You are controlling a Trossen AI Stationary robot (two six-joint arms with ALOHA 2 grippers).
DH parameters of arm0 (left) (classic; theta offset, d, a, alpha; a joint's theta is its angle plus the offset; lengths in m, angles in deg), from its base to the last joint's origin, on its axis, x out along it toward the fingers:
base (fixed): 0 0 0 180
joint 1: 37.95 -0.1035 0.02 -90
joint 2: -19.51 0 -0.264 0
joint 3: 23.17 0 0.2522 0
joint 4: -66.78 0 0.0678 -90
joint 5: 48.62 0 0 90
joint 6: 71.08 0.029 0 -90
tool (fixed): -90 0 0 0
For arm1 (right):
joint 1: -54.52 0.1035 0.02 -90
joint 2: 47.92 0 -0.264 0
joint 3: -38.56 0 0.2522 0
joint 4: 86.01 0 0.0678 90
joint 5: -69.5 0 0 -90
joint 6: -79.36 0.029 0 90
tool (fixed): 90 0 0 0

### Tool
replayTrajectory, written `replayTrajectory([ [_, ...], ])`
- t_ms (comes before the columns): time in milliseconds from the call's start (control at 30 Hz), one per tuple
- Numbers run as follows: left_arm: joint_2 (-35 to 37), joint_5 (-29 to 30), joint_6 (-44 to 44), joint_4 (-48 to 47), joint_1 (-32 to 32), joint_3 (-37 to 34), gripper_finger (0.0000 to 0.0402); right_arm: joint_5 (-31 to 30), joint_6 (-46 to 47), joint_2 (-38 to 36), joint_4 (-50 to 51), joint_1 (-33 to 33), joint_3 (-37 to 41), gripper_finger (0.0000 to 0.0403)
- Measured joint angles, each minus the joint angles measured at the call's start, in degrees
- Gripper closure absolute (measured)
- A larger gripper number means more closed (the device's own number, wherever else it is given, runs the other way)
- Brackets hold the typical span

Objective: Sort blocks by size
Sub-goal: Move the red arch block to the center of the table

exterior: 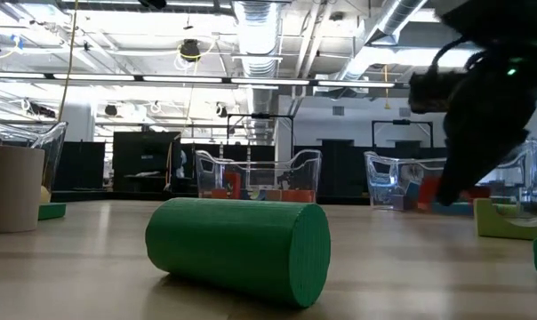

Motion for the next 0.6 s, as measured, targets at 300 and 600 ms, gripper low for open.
replayTrajectory([
  [300,-0.3,0.9,-2.8,0.3,2.9,-4.7,0.0182,2.8,-8.6,6.6,-3.5,-7.5,-0.7,0.023],
  [600,-0.3,1.2,-4.6,0.4,4.5,-5.2,0.0182,1.1,-16.9,4.7,1.4,-9.1,-4.8,0.0221],
])
